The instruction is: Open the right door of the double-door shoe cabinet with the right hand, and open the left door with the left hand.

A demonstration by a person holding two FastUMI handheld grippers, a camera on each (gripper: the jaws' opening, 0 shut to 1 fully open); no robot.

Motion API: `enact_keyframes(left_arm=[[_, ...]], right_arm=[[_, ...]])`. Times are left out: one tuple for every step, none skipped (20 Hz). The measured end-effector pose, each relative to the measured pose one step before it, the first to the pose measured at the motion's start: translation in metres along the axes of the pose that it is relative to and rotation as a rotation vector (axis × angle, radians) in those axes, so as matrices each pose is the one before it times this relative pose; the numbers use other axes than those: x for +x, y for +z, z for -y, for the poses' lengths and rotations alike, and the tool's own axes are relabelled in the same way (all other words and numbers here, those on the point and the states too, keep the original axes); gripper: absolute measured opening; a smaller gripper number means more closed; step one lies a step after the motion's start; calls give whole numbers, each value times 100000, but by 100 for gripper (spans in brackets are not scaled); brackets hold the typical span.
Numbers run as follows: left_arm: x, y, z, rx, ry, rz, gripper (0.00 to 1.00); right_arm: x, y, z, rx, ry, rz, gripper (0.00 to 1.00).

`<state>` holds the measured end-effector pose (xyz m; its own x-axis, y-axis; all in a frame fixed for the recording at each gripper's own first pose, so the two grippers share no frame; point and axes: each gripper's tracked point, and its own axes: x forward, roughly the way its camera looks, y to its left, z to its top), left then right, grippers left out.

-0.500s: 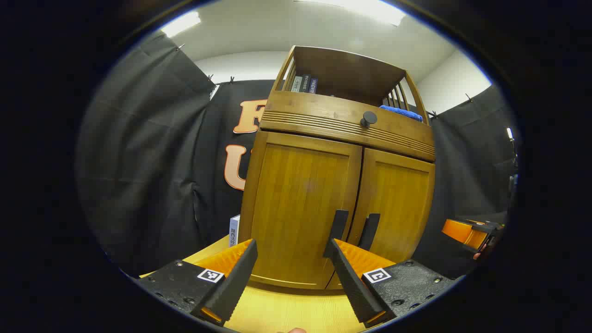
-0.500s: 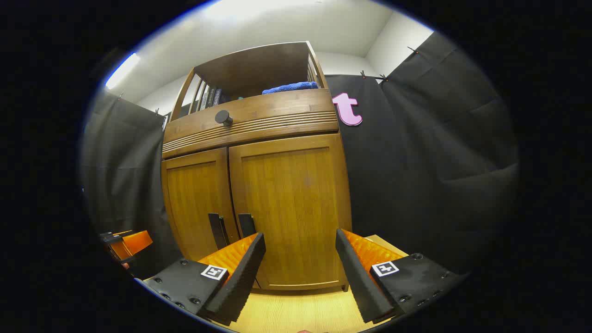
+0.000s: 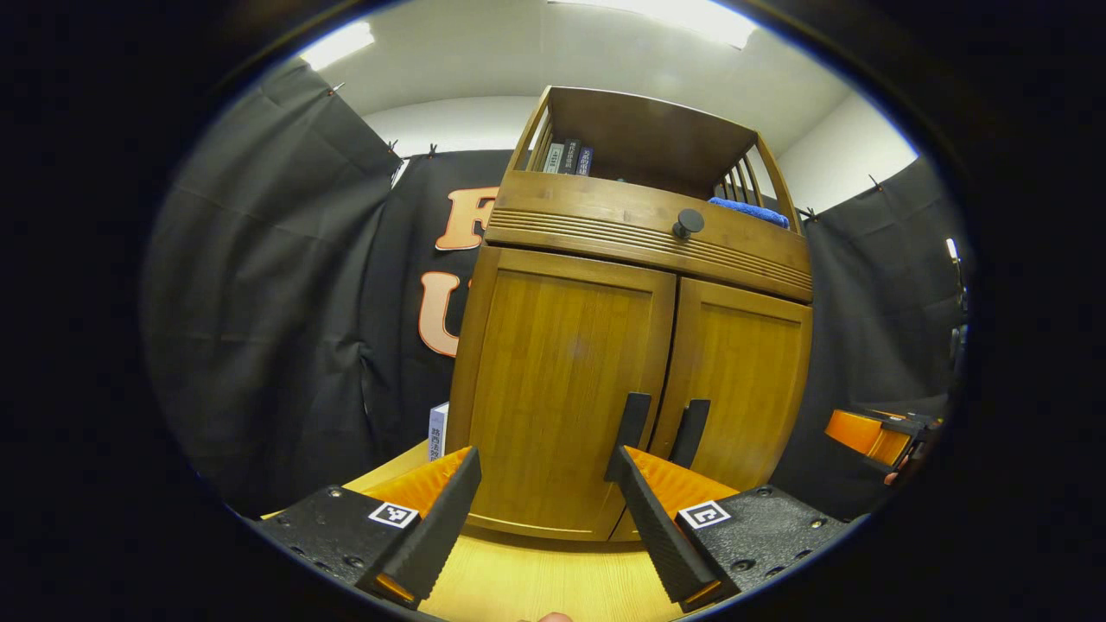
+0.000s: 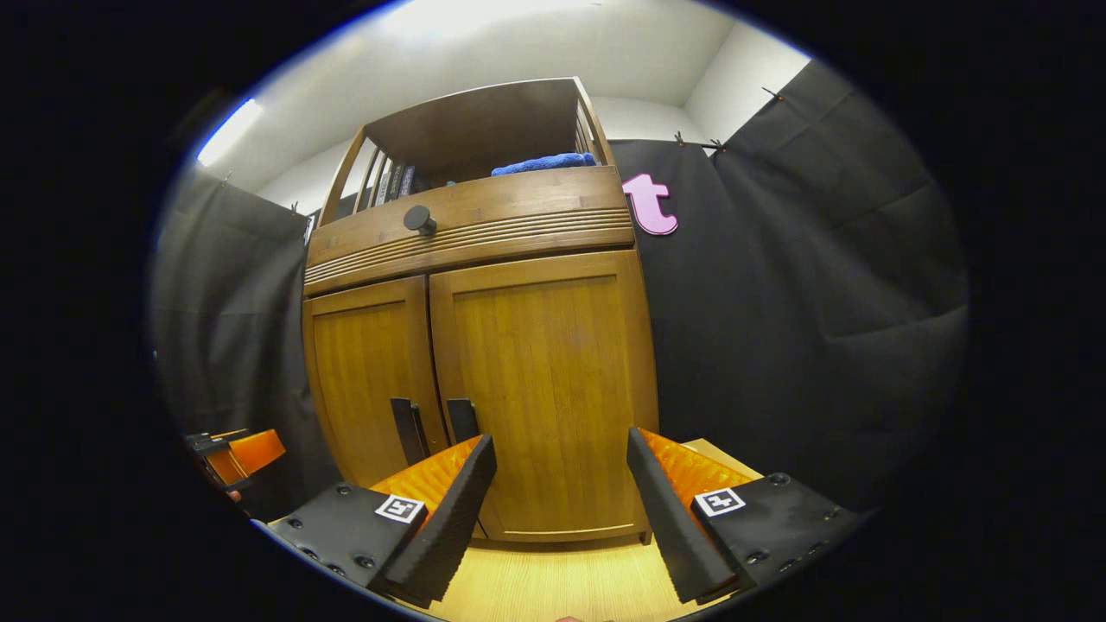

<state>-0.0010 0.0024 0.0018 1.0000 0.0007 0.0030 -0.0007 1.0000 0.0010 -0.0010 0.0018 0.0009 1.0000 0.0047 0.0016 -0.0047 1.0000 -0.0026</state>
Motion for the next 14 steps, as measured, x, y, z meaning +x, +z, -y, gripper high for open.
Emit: enact_keyframes(left_arm=[[-34, 50, 24, -22, 19, 131, 91], [-108, 106, 44, -74, -79, 220, 92], [-1, 1, -5, -10, -24, 35, 91], [33, 49, 58, 13, -27, -42, 91], [-28, 66, -10, -7, -120, -18, 91], [-23, 20, 79, 4, -86, 31, 91], [-102, -29, 4, 72, -14, 67, 91], [-31, 103, -84, 54, 61, 92, 91], [-163, -18, 2, 1, -4, 105, 91], [24, 69, 38, -1, 15, 75, 91], [-13, 37, -24, 9, 84, 50, 91], [-23, 15, -4, -85, 35, 1, 91], [-74, 24, -11, -150, 104, 46, 91], [-51, 43, -18, -177, 135, 67, 91]], right_arm=[[-10, 75, -24, -130, 69, 114, 98], [-65, 92, -47, -172, 53, 220, 98], [-76, 24, -52, -171, 76, 153, 100], [-12, 86, -32, -111, 119, 17, 100], [-25, -23, -59, -82, 221, -13, 98], [-12, 13, -31, -62, 108, 9, 98], [-11, 28, -22, -45, 73, 5, 98], [-20, -5, 2, -52, 80, -25, 98], [8, -1, 36, 4, 76, 35, 98], [-43, 44, -34, -31, 41, 78, 98], [-33, 35, -6, -77, 11, 106, 98], [-15, 111, 35, -113, -23, 142, 92], [-27, 34, -10, -89, -15, 194, 93], [-66, 45, -14, -56, 37, 198, 93]])
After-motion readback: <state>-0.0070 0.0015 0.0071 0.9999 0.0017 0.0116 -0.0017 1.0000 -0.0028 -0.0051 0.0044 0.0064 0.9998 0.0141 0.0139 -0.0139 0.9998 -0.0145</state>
